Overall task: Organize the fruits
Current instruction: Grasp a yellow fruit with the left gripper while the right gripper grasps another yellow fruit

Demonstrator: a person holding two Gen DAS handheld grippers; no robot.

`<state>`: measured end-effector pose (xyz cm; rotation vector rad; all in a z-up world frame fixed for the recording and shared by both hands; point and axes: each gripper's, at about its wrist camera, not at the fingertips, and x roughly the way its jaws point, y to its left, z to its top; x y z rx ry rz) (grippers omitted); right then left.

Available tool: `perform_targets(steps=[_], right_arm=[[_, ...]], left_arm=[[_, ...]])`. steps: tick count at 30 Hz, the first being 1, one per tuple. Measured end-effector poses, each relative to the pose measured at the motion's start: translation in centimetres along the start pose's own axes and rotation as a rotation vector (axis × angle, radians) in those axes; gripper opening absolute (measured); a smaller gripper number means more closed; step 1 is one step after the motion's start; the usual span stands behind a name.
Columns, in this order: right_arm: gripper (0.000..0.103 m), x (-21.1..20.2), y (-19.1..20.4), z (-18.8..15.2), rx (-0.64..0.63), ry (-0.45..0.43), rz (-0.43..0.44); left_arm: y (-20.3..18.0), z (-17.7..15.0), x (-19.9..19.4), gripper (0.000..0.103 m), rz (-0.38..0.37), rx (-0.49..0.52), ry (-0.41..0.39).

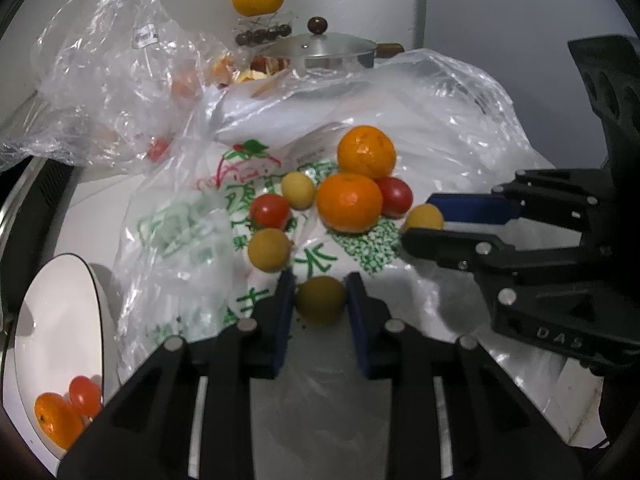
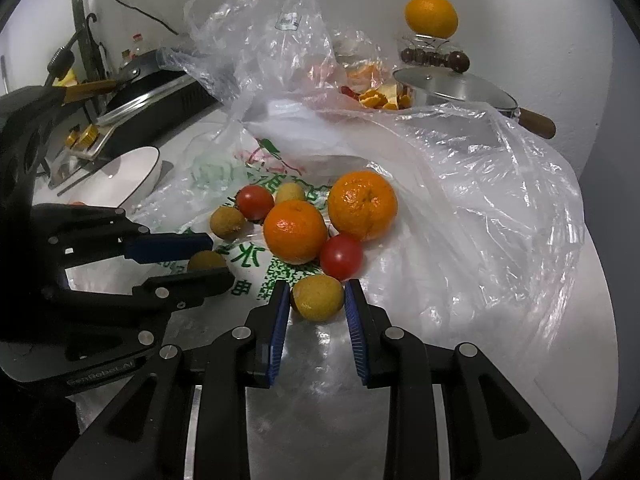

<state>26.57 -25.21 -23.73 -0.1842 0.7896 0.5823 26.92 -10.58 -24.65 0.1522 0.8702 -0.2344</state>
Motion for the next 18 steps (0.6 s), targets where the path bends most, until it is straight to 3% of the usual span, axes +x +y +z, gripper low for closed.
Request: perform_targets(steps=[18], right_arm=[[0.030,-3.6,1.9,0.7,-0.025,-0.060,-0.031]], left_arm=[[0.4,-0.2,-4.5,0.027,-0.026,-0.021,-0.079]])
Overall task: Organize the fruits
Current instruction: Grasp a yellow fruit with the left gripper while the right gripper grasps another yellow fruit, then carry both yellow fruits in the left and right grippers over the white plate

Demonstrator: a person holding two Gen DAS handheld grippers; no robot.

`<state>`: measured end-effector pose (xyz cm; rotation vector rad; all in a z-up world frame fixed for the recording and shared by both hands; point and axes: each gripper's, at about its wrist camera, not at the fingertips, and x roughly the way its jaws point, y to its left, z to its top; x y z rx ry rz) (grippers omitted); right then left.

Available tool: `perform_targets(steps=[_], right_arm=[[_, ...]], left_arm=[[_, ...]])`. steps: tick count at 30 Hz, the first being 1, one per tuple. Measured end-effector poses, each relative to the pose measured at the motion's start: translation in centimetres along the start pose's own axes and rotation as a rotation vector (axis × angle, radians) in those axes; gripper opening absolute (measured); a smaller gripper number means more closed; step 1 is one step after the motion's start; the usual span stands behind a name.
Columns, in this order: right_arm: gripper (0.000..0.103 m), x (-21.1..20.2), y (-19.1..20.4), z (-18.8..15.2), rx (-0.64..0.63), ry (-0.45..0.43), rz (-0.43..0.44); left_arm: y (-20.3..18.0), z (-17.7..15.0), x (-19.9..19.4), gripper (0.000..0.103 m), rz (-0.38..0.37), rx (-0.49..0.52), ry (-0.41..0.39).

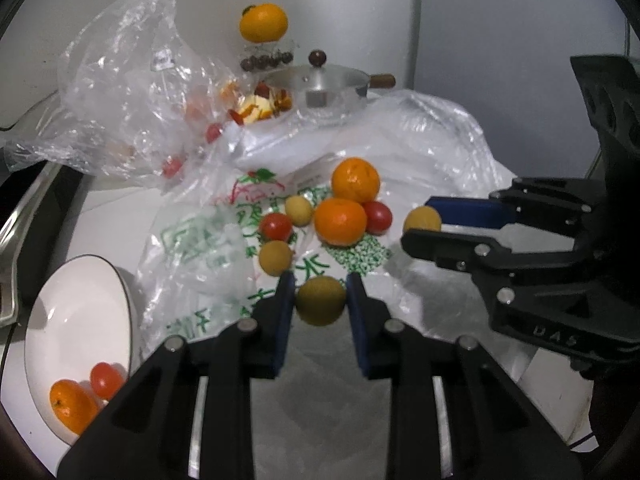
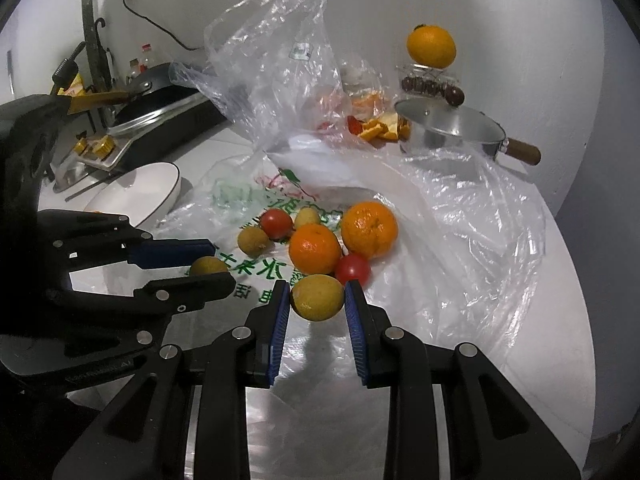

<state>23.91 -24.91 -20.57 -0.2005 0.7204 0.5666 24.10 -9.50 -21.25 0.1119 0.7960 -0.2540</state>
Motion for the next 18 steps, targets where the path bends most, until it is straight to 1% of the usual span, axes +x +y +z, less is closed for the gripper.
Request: perform_targets(steps=[18], right_arm=[[0.030,-2.6,3.3,1.5,-0.055,-0.058,-0.033]], left_arm=[[1.5,-0.6,-5.4,0.027,0.013,-0.023,-0.098]])
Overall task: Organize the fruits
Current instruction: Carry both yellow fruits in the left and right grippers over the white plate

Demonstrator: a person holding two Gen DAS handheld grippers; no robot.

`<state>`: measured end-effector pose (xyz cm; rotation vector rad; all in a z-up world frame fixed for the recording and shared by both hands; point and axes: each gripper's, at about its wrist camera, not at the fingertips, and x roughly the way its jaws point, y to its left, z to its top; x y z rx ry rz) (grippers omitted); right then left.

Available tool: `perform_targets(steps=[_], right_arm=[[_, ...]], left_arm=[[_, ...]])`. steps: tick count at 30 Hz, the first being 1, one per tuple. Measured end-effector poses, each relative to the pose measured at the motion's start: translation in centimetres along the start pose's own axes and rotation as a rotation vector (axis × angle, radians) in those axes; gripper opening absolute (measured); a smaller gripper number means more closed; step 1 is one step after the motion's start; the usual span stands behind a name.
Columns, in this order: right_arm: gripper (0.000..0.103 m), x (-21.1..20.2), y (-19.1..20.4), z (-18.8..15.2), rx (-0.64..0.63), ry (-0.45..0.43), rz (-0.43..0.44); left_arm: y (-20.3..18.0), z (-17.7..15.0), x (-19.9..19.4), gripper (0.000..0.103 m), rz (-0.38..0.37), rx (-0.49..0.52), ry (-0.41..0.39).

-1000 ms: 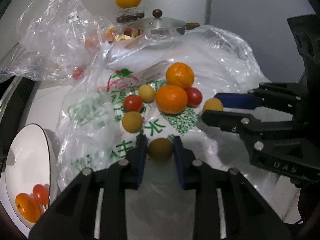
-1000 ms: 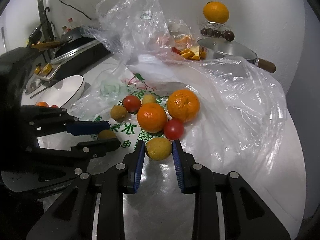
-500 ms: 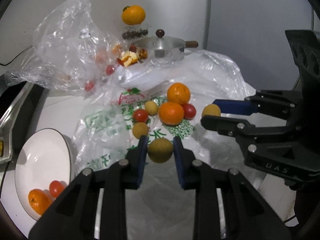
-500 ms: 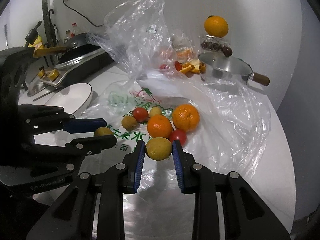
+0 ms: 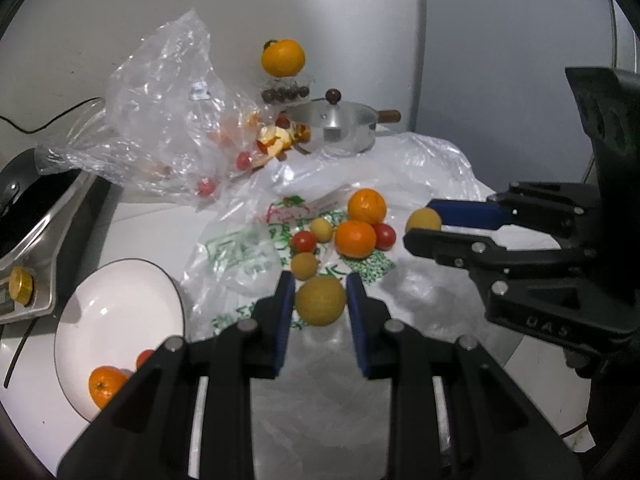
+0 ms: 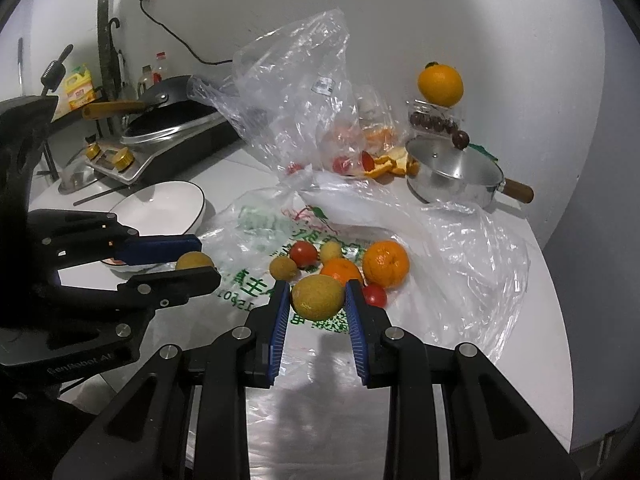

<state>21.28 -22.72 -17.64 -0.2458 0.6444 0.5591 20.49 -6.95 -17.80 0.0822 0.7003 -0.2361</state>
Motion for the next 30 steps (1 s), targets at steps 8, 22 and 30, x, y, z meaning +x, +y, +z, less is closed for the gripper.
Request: perform_targets(steps=[8,22,30], right_arm=[[0.030,-0.5,1.8,0.9,-0.031,-0.010,-0.001],[0.030,-0.8,5.4,3.1,-0.086,-0.040,0.000],[0.030,-0.3,8.0,4.4,-0.124,-0.044,0.009]], left_arm=[[1.5,-0.3,-1.7,0.027,0.012,-0.018,-0.034],[5.0,-0.8,-4.7,0.027,0.045,-0.050,-0.090],[7.6,-1.7,-5.8,0.027,0.063,-0.089,-0.112]])
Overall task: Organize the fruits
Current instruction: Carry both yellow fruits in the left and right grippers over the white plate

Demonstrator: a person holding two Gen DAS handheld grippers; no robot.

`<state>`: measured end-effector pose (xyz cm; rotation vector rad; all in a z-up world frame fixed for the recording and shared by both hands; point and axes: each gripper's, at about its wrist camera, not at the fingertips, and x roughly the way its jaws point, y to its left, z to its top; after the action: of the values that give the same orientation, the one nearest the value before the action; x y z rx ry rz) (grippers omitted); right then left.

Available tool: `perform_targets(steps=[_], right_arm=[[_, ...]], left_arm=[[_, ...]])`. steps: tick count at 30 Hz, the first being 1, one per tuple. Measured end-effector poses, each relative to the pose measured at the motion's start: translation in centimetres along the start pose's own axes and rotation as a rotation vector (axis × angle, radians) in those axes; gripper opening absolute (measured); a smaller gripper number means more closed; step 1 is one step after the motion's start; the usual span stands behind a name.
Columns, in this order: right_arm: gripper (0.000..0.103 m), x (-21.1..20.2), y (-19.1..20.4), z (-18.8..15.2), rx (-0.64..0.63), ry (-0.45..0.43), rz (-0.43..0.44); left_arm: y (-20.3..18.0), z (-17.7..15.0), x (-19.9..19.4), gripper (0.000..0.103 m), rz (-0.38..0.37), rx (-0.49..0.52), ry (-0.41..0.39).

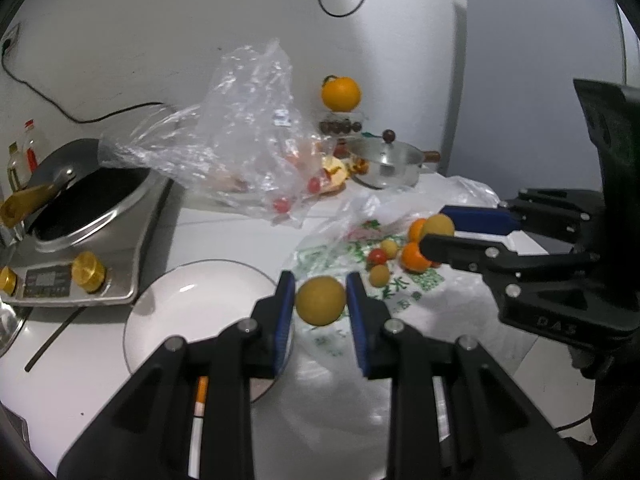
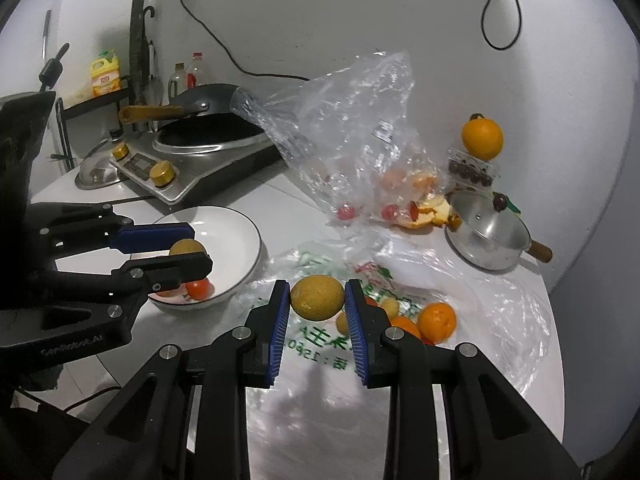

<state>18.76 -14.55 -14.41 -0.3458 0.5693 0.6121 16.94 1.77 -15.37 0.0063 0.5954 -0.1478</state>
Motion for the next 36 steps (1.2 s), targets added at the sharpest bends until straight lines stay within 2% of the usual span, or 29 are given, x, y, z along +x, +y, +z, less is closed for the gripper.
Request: perform_targets(steps=[9,19,36], right_arm=[[0.030,0.8,2.6,1.6,-0.038,-0.001,0.012],[0.030,3.1,5.7,2.8,-0.083,0.037,0.044],[0.030,6.9,8.8,3.9,-0.125,0.090,0.079]], left_arm=[[3.4,-0.8,-1.1,0.027,0.017,-0.045,-0.022],[7.1,-2.2,-1.4,0.027,0.034,-0.089,-0.018],[12.0,-4.2,0.2,0.027,0.072,-0.149,0.019]])
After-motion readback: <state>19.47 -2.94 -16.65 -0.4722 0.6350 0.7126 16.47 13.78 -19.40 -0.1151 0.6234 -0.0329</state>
